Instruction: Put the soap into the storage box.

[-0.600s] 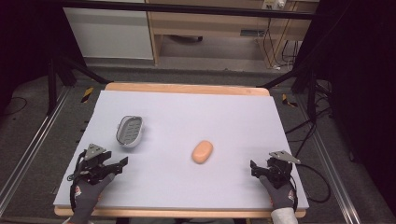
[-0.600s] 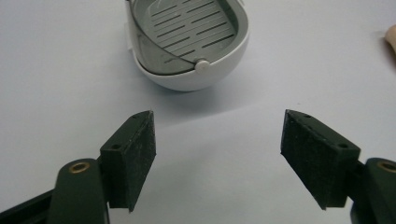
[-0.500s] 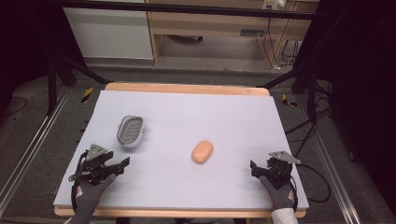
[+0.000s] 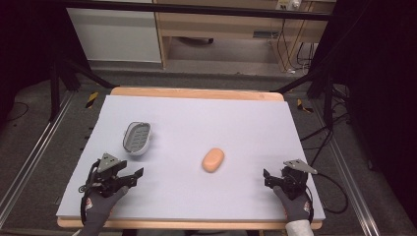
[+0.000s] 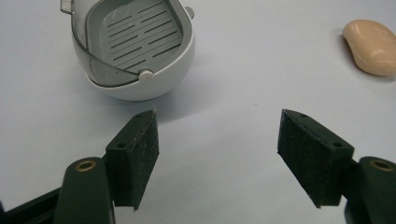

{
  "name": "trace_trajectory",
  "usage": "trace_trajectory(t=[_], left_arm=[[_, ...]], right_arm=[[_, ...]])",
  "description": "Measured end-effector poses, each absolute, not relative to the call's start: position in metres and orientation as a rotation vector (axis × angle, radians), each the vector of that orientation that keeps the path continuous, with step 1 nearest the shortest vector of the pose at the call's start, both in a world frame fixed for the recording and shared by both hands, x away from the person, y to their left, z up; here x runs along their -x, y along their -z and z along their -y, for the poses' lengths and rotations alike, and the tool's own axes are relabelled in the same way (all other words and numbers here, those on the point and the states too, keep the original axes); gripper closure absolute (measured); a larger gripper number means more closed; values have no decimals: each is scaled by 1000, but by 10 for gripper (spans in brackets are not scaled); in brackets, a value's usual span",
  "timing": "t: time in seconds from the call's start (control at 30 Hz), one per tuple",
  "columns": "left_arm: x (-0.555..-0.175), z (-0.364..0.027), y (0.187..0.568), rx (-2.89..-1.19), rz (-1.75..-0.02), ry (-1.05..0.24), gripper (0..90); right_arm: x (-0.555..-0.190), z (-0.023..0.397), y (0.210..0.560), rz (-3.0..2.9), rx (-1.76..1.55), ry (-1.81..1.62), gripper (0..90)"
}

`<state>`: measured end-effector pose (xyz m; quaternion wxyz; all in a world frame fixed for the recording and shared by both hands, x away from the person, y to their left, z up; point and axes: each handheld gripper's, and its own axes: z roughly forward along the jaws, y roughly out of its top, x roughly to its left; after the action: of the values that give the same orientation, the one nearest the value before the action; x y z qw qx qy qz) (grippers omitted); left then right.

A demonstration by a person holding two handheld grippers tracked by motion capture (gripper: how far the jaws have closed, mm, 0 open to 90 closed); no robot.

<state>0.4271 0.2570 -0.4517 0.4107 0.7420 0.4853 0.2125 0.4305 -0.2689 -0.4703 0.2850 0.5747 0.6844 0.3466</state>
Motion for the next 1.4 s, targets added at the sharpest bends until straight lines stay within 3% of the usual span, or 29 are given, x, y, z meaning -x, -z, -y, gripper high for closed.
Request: trace_trajectory(t=[0.83,1.4], left_arm=[[-438,-223,423,-1875,-1117,-519,282],[-459,-173,397,-1867,-1039,-502,276]], right_arm=[[-430,268,472,-1824,-1557,-929,67],[-430,268,472,-1829,-1555,-921,62]])
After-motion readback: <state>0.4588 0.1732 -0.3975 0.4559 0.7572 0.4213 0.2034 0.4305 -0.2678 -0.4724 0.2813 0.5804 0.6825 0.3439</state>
